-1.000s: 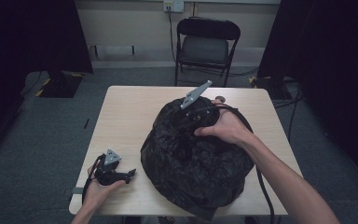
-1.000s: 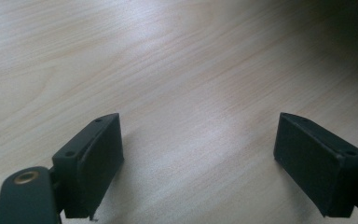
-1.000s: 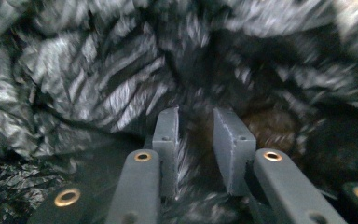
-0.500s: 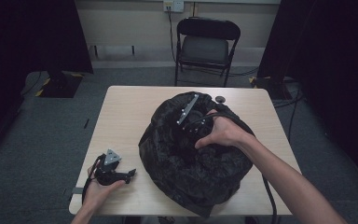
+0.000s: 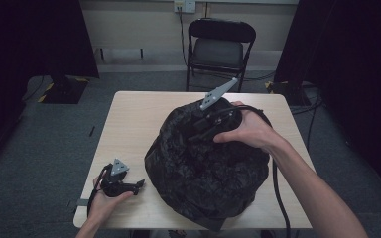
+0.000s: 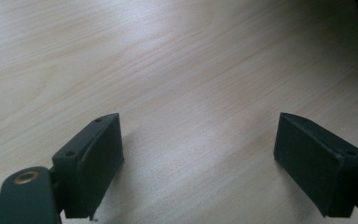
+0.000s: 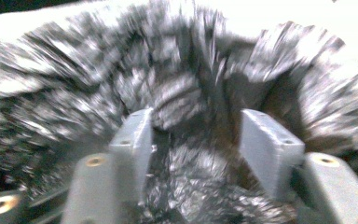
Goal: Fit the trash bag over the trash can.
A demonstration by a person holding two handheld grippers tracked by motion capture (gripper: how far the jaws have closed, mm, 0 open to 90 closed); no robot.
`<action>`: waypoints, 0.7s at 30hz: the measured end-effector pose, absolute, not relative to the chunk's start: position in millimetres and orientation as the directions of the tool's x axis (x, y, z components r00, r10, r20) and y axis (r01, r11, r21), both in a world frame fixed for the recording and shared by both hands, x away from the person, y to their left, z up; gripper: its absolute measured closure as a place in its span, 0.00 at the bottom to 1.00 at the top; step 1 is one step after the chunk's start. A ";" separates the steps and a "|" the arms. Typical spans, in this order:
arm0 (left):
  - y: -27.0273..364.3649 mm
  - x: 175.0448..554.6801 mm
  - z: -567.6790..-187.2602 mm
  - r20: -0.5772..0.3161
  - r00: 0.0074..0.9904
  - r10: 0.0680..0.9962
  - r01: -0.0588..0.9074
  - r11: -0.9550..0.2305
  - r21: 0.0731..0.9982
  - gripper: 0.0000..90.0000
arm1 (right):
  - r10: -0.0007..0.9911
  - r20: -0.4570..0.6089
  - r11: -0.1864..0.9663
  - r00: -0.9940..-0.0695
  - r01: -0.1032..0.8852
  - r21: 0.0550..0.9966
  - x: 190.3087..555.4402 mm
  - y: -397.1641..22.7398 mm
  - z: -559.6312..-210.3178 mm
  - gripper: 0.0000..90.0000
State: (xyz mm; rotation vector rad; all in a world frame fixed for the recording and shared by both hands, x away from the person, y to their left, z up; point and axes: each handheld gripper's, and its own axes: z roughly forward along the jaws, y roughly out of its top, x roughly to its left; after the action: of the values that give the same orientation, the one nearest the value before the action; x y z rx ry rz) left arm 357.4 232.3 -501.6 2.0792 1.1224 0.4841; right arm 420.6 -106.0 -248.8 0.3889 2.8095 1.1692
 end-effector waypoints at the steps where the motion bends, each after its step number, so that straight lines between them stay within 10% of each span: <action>1: 232.3 357.3 -501.6 -0.009 0.551 0.834 0.567 -0.366 0.738 0.17 | 0.234 0.035 0.656 -0.972 0.184 0.732 417.6 -109.3 -243.6 0.72; 9: 232.2 357.2 -501.6 -0.009 0.550 0.835 0.567 -0.366 0.738 0.17 | -0.071 0.052 0.661 -0.996 -0.008 0.750 368.2 -100.6 -236.6 0.84; 21: 232.3 357.7 -501.6 -0.006 0.552 0.834 0.566 -0.369 0.738 0.17 | -0.073 0.123 0.855 -0.990 0.001 0.519 355.9 -71.4 -295.1 0.69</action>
State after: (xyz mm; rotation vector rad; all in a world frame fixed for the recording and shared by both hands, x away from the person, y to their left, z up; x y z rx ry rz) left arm 357.7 232.3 -501.6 2.0802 1.1215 0.4861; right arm 355.9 -71.4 -295.1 -0.0617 3.1577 0.8846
